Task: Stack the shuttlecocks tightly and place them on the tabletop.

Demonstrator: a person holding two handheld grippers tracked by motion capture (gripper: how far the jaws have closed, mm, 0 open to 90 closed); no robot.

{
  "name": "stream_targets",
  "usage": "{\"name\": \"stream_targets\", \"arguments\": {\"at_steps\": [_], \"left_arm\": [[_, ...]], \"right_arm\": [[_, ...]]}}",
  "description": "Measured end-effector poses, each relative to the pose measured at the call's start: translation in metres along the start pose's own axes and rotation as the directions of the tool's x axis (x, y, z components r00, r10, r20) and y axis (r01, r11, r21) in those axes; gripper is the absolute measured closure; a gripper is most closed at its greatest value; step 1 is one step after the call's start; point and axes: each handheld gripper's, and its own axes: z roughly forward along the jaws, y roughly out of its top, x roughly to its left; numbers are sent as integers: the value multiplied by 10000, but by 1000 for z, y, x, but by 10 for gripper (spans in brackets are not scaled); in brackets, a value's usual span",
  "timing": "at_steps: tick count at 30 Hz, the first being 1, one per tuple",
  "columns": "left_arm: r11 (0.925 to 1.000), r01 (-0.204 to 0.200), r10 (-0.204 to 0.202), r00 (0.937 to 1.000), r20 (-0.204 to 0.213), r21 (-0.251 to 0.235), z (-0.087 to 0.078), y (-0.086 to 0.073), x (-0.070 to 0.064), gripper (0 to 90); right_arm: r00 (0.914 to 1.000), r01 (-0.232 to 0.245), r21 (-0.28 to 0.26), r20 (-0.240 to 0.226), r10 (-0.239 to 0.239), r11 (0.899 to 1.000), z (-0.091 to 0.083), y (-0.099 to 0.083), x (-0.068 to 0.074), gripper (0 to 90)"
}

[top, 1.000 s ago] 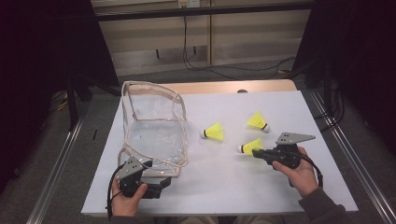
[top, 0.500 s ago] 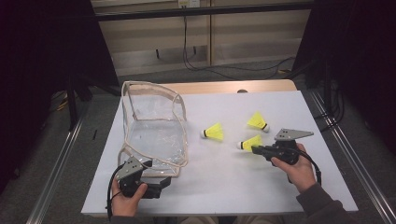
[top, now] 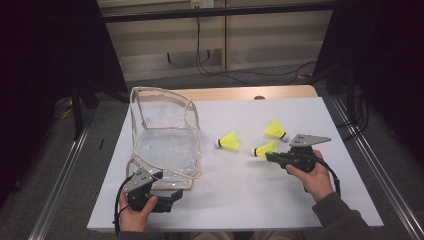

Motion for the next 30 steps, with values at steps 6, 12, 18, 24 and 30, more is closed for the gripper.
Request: {"name": "stream_targets", "arguments": {"at_steps": [6,12,18,24,30], "left_arm": [[10000,22,-22,10000,15,-29,0,0,0,30],[10000,6,-6,10000,30,-38,0,0,1,31],[10000,17,-17,10000,16,-38,0,0,1,31],[10000,15,-15,10000,21,-60,0,0,1,31],[10000,13,-13,10000,17,-44,0,0,1,31]], "right_arm": [[10000,35,26,51,-35,10000,3,4,-1,900],[10000,25,100,74,-26,9999,8,4,-3,900],[9999,57,147,93,-59,9999,11,6,-6,900],[9998,117,166,140,-120,9998,14,9,-7,900],[9996,212,125,187,-214,9997,16,15,-7,900]]}}
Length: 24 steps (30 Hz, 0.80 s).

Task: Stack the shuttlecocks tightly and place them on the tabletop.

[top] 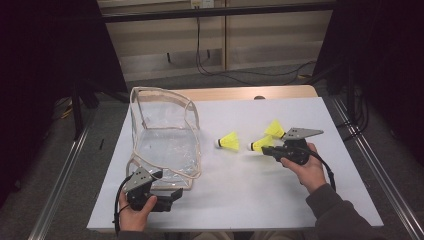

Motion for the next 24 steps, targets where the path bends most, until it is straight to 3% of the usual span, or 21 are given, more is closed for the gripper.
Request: {"name": "stream_targets", "arguments": {"at_steps": [24], "left_arm": [[10000,11,-11,10000,17,-25,0,0,0,31]], "right_arm": [[9999,85,86,66,-86,9999,10,7,-3,900]]}}
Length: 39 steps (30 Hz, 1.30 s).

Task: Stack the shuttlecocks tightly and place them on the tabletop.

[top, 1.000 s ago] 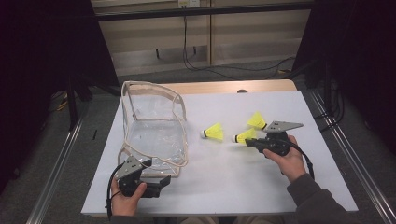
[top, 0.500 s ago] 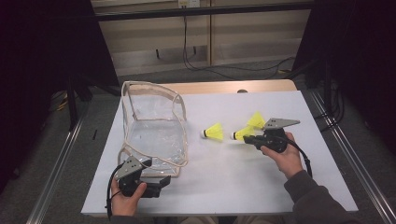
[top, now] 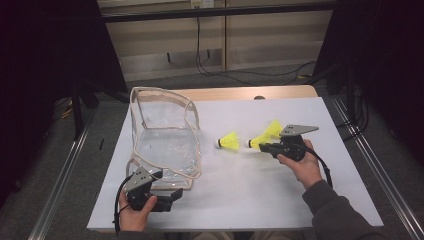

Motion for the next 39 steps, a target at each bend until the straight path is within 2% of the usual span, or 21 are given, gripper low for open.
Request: {"name": "stream_targets", "arguments": {"at_steps": [23,33,39], "left_arm": [[10000,26,-26,10000,25,-33,0,0,1,30],[10000,30,-30,10000,22,-37,0,0,1,31],[10000,31,-31,10000,35,-43,0,0,1,30]], "right_arm": [[10000,-6,72,97,5,10000,12,5,-5,900],[10000,11,54,58,-12,10000,18,7,-3,900],[9999,-143,-80,-37,143,9999,24,10,-1,900]]}}
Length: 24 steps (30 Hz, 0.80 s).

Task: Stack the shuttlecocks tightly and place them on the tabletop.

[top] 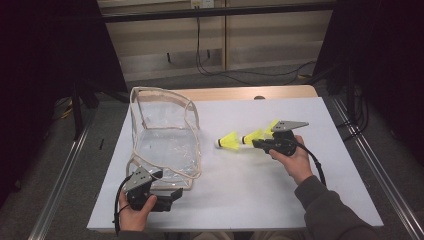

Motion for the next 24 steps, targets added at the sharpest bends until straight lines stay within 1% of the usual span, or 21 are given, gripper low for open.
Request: {"name": "stream_targets", "arguments": {"at_steps": [5,14,18,21,24], "left_arm": [[10000,-16,16,10000,-8,7,0,0,0,30],[10000,-6,6,10000,-16,-1,0,0,0,31],[10000,-27,27,10000,-22,28,0,0,0,30],[10000,-29,29,10000,-21,28,0,0,0,30],[10000,-22,22,10000,-21,26,0,0,0,30]], "right_arm": [[10000,95,34,25,-95,9999,4,2,1,900],[9999,101,50,34,-102,9999,10,3,3,900],[10000,-61,-47,-4,61,10000,11,4,2,900],[10000,47,-39,35,-47,10000,12,5,2,900],[10000,56,-2,68,-56,10000,14,5,2,900]]}}
